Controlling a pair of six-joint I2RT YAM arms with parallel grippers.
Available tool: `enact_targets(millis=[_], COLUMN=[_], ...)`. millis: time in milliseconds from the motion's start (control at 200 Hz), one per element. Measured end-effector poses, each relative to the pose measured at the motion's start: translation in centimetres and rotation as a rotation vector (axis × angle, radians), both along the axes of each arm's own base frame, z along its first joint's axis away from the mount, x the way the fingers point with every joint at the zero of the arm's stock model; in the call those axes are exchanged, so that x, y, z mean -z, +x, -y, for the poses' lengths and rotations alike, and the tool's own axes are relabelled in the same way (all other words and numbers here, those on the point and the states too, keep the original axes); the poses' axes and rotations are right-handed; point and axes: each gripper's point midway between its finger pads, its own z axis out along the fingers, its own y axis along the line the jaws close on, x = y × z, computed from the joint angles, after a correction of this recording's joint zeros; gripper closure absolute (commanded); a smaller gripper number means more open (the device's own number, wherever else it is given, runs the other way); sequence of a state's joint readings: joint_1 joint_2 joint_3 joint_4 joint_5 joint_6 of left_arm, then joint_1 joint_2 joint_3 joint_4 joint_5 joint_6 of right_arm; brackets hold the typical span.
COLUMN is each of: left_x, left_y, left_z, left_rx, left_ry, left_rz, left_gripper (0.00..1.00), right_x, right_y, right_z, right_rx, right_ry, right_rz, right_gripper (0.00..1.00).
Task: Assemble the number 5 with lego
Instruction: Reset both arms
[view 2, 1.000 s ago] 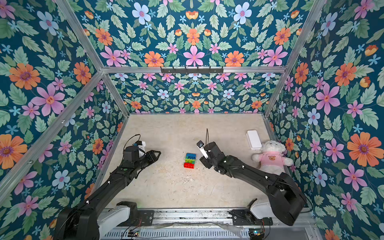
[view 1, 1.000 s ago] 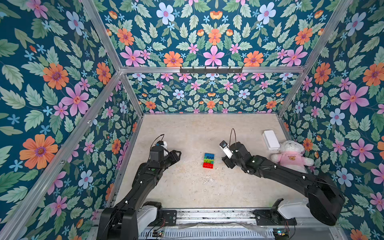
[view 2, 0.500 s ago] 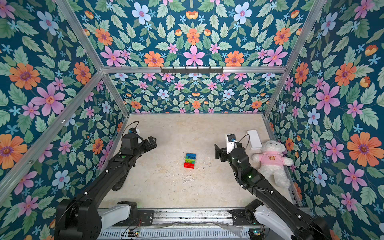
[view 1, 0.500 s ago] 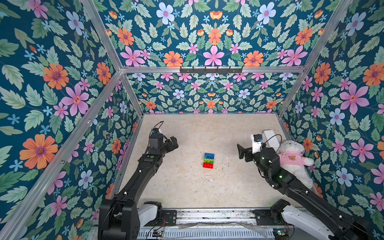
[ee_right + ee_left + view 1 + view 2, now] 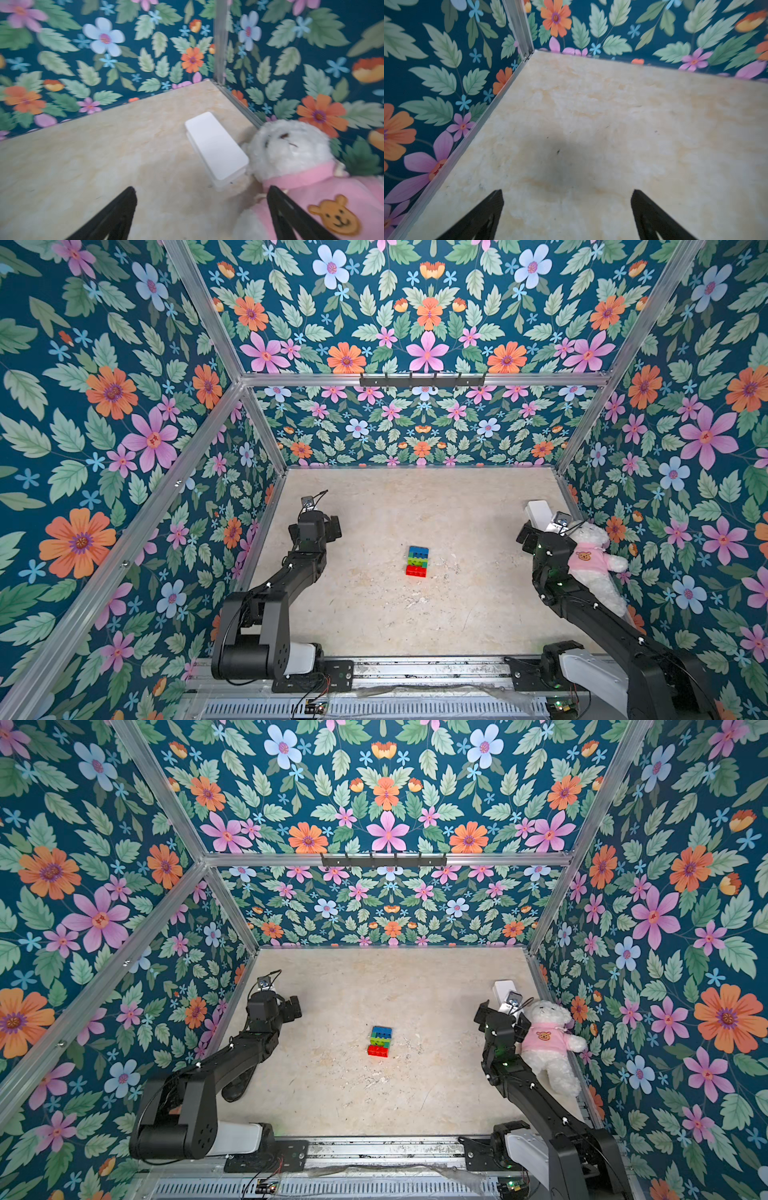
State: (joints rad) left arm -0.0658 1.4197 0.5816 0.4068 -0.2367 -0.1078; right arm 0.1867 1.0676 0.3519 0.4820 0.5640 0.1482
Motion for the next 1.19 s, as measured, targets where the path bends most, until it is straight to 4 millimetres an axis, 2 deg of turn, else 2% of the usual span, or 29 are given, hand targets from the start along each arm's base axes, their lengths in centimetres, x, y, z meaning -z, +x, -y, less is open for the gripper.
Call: enact_targets(millis=[120, 185, 260, 330, 395, 465, 575, 665, 800, 1195], left_x=[2.8, 3.3, 3.2, 2.6, 3.7, 4.7, 2.4, 1.8, 1.4, 1.2], left_y=[-0.9, -1.1, -1.1, -1.4, -2.0, -2.3, -1.5, -1.3, -1.2, -1.2], left_z=[-0.7, -0.8, -0.6, -0.7, -0.4, -0.1, 0.0, 0.0, 0.2, 0.3], left_rx=[-0.010, -0.008, 0.006, 0.012, 0.033, 0.061, 0.073, 0.076, 0.081, 0.084], left_ry=[0.023, 0.027, 0.035, 0.042, 0.041, 0.046, 0.038, 0.038, 0.039, 0.042], left_rz=[-0.008, 0.017, 0.056, 0.129, 0.147, 0.122, 0.223, 0.250, 0.265, 0.274], left_gripper=[0.02, 0.05, 0.03, 0.02, 0.02, 0.01, 0.01, 0.01, 0.01, 0.01], right_x=[2.9, 4.1, 4.7, 4.2, 3.5, 3.6, 5.1, 2.8, 1.9, 2.0], right_y=[-1.2, -1.9, -2.5, -2.5, -2.3, -1.9, -1.4, -0.4, 0.0, 0.3], right_z=[1.1, 1.6, 2.0, 1.5, 1.3, 1.1, 0.6, 1.2, 1.4, 1.4], right_rx=[0.029, 0.041, 0.043, 0.003, -0.019, -0.042, -0.085, -0.065, -0.057, -0.070], right_ry=[-0.016, -0.018, -0.033, -0.032, -0.035, -0.051, -0.075, -0.066, -0.056, -0.041], right_rz=[-0.008, 0.002, 0.025, 0.078, 0.130, 0.148, 0.121, 0.203, 0.238, 0.233], right_gripper=[0.01, 0.01, 0.01, 0.01, 0.01, 0.01, 0.01, 0.01, 0.01, 0.01])
